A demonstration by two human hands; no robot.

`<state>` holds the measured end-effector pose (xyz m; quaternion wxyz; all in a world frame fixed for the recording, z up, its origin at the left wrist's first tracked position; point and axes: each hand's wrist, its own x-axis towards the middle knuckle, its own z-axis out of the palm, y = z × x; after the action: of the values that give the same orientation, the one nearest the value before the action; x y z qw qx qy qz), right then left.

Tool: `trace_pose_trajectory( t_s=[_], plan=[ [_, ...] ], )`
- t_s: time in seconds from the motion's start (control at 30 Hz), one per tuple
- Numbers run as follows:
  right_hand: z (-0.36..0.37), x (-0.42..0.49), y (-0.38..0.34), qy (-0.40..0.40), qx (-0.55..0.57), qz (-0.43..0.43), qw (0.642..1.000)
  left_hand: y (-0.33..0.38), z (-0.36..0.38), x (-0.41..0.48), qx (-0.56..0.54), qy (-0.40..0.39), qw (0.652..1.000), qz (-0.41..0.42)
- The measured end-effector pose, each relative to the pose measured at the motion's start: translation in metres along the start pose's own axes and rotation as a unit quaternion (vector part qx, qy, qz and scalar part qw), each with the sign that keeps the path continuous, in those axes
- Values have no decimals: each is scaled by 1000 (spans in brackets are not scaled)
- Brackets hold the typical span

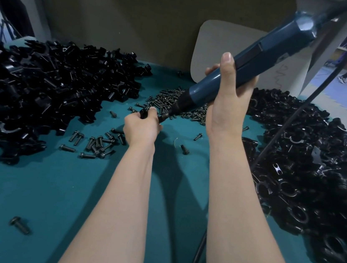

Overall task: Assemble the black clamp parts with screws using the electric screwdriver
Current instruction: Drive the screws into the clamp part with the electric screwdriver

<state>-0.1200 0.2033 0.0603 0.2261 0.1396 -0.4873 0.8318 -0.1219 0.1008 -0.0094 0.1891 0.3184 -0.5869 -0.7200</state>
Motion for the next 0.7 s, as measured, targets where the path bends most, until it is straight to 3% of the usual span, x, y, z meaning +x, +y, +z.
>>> trace_pose_trajectory(
  t_s=[0.57, 0.7],
  plan=[
    [2, -2, -5, -27, 10, 7, 1000, -1, -1, 5, 8, -15, 1000, -11],
    [-5, 1, -13, -71, 83, 61, 992, 1, -4, 6, 98, -56, 993, 12]
  ],
)
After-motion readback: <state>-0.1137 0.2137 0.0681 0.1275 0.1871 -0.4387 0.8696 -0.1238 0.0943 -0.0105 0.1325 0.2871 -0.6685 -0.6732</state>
